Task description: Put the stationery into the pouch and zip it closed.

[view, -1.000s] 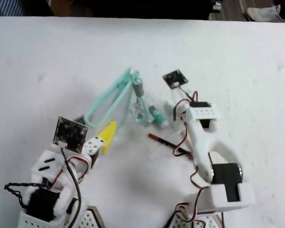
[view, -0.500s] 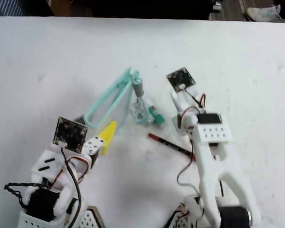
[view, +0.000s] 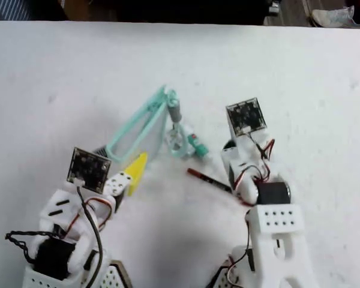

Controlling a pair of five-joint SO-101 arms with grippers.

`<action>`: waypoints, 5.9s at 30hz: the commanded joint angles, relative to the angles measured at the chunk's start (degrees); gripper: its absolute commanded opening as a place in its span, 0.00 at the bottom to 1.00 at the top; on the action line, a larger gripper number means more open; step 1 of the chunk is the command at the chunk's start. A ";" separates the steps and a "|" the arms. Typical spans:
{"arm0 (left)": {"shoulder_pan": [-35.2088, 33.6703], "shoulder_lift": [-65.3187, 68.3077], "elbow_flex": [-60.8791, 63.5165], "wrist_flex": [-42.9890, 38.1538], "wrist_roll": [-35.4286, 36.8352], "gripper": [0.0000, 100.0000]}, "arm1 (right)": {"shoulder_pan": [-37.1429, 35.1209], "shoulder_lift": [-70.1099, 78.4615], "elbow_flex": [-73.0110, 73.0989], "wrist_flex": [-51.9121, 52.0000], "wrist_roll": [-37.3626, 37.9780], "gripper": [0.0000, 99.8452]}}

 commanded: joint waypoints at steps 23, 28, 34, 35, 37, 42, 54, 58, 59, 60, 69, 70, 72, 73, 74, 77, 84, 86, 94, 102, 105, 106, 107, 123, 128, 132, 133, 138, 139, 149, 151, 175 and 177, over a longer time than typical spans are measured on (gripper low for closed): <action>-0.48 0.22 -0.53 -2.29 0.09 0.23 | -12.09 -14.37 -25.14 -1.36 -0.18 0.03; -0.48 0.22 -0.53 -2.29 0.09 0.23 | -15.87 -15.87 -31.21 -1.36 -0.18 0.03; -0.22 0.22 -0.53 -2.20 0.26 0.23 | -22.99 -15.43 -35.78 -1.27 -0.35 0.03; -0.13 0.22 -0.53 -2.20 0.26 0.23 | -24.84 -15.34 -36.40 -1.27 -0.18 0.03; -0.13 0.22 -0.53 -2.20 0.26 0.23 | -28.00 -15.34 -37.63 -1.36 -0.18 0.03; -0.13 0.22 -0.70 -2.29 0.09 0.23 | -31.96 -15.34 -40.53 -1.19 -0.53 0.03; -0.13 0.22 -0.70 -2.29 0.09 0.23 | -32.92 -15.34 -40.35 -1.27 -0.18 0.04; -0.13 0.22 -0.70 -2.29 0.09 0.23 | -32.92 -15.34 -39.12 -1.71 -0.18 0.04; -0.31 0.22 -0.70 -2.29 0.09 0.23 | -33.27 -15.34 -37.80 -3.56 -0.18 0.04; -0.40 0.22 -0.70 -2.29 0.09 0.23 | -34.42 -15.34 -36.13 -6.55 -0.18 0.04; -0.57 0.22 -0.79 -2.37 0.09 0.23 | -39.60 -5.41 -30.68 -20.44 -0.44 0.03; -0.57 0.22 -0.79 -2.37 0.09 0.23 | -39.69 -3.91 -30.33 -20.35 -0.53 0.03; -0.57 0.22 -0.62 -3.25 0.09 0.23 | -39.78 -3.03 -28.92 -20.35 -0.53 0.03; -0.57 0.22 -0.53 -3.43 0.09 0.23 | -39.78 -3.03 -27.87 -20.44 -0.62 0.03; -0.57 0.22 -0.53 -3.43 0.09 0.23 | -39.78 -3.38 -26.64 -20.44 -0.62 0.03; -0.57 0.22 -0.53 -3.43 0.09 0.23 | -39.78 -6.02 -21.01 -20.62 -0.62 0.03; -0.57 0.22 -0.53 -3.52 0.09 0.23 | -42.68 -11.03 -14.33 -21.41 -0.62 0.04; -0.57 0.22 -0.44 -3.52 0.09 0.23 | -43.82 -11.74 -14.33 -21.32 -0.53 0.04; -0.57 0.22 2.55 -6.77 0.09 0.23 | -43.38 -12.18 -15.21 -14.55 -0.53 0.20; -0.57 0.22 2.55 -6.68 0.09 0.23 | -39.96 -12.44 -25.14 -5.05 -0.18 0.20; -0.57 0.22 2.55 -6.59 0.09 0.23 | -30.11 -11.91 -26.81 -2.07 -0.53 0.20; -0.66 0.22 2.55 -6.51 0.09 0.23 | -26.68 -11.91 -26.64 -1.10 -0.53 0.20; -0.75 0.22 2.55 -6.51 0.09 0.23 | -23.52 -11.91 -26.02 0.31 -0.26 0.18; -5.49 0.22 2.46 -6.77 0.53 0.23 | -7.43 -11.91 16.00 -6.20 9.49 0.02; -5.23 0.22 2.55 -6.77 0.53 0.23 | -7.69 -11.82 16.97 -4.18 9.58 0.02; -5.23 0.22 2.55 -6.77 0.53 0.23 | -7.43 -11.82 17.05 -4.09 9.58 0.06; -5.23 0.22 2.55 -6.77 0.53 0.23 | -7.43 -11.82 17.05 -4.00 9.58 0.09; -5.23 0.22 2.55 -6.77 0.53 0.23 | -7.52 -11.74 17.14 -2.86 9.58 0.17; -5.23 0.22 2.55 -6.77 0.53 0.23 | -7.43 -11.30 17.05 -2.86 9.58 0.16; -5.14 0.22 2.64 -6.77 0.53 0.23 | -7.16 11.91 6.77 -2.95 9.67 0.11; -5.14 0.22 2.64 -6.77 0.53 0.23 | -7.34 16.84 4.66 -2.95 9.67 0.11; -5.14 0.22 3.08 -6.86 0.53 0.23 | -11.21 27.12 -1.41 3.03 16.18 0.11; -5.14 0.22 3.16 -6.86 0.53 0.23 | -11.30 27.12 -1.41 3.21 16.18 0.11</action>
